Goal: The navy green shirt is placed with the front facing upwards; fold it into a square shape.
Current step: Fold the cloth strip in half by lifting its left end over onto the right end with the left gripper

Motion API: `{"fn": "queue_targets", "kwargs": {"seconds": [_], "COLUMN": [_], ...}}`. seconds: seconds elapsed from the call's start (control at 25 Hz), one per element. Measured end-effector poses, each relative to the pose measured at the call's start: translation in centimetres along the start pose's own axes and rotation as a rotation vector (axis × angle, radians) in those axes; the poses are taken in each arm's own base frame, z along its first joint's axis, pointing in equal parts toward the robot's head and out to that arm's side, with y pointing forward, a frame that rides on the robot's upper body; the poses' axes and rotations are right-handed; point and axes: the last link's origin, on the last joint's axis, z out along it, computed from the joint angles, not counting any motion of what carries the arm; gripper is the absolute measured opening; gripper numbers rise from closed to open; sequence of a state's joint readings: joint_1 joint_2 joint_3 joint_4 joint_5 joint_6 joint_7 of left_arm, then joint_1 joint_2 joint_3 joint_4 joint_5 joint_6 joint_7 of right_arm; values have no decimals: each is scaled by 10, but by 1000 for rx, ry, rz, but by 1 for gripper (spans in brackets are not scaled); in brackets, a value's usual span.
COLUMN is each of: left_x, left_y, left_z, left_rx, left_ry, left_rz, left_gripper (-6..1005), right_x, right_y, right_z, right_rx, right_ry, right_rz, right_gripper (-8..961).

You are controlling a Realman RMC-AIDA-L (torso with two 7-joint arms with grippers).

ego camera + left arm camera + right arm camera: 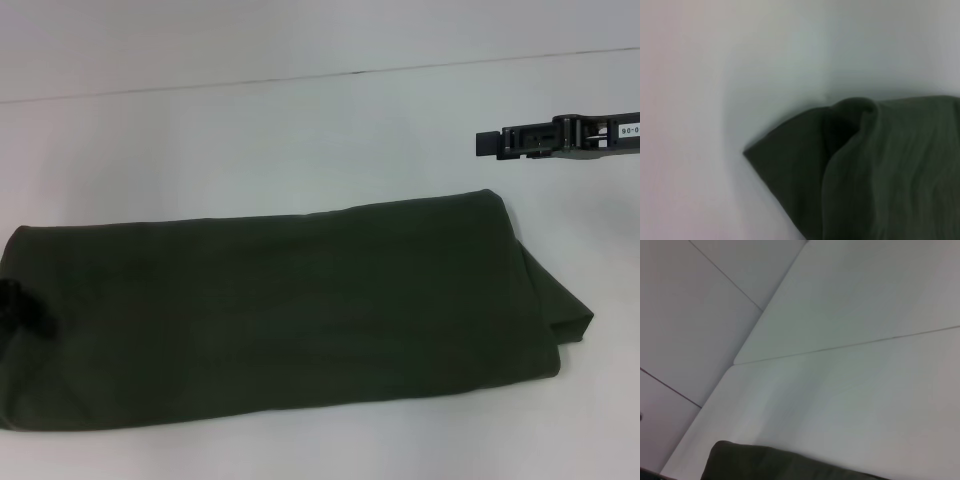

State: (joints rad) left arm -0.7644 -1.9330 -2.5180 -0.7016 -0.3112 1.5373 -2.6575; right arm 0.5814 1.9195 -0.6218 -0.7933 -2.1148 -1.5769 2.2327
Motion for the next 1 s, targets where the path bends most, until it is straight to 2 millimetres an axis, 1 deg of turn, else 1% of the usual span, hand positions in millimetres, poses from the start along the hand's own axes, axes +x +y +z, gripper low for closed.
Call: {"fn": "queue_targets", "kwargs": {"seconds": [0.16, 0.28, 0.48, 0.72, 1.0], "left_x": [0, -2, -2, -2, -3], "left_y": [0, -2, -5, -9, -20], "left_z": [-1, -2, -9, -17, -38], "left_rx": [6, 16, 25, 35, 93], "left_ry": [-8, -13, -3, 1, 35], "left_rz": [14, 16, 16, 15, -3], "left_gripper": [610, 370, 162, 66, 66], "right_x": [0, -1, -3, -4, -4], "right_y": [0, 0, 1, 2, 1], "right_z": [0, 0, 1, 1, 0], "right_rx": [-1, -1, -5, -6, -4], "right_ry": [-2, -3, -3, -3, -8], "right_rz": [2, 1, -5, -5, 4], "right_gripper": [641, 642, 642, 642, 643]}}
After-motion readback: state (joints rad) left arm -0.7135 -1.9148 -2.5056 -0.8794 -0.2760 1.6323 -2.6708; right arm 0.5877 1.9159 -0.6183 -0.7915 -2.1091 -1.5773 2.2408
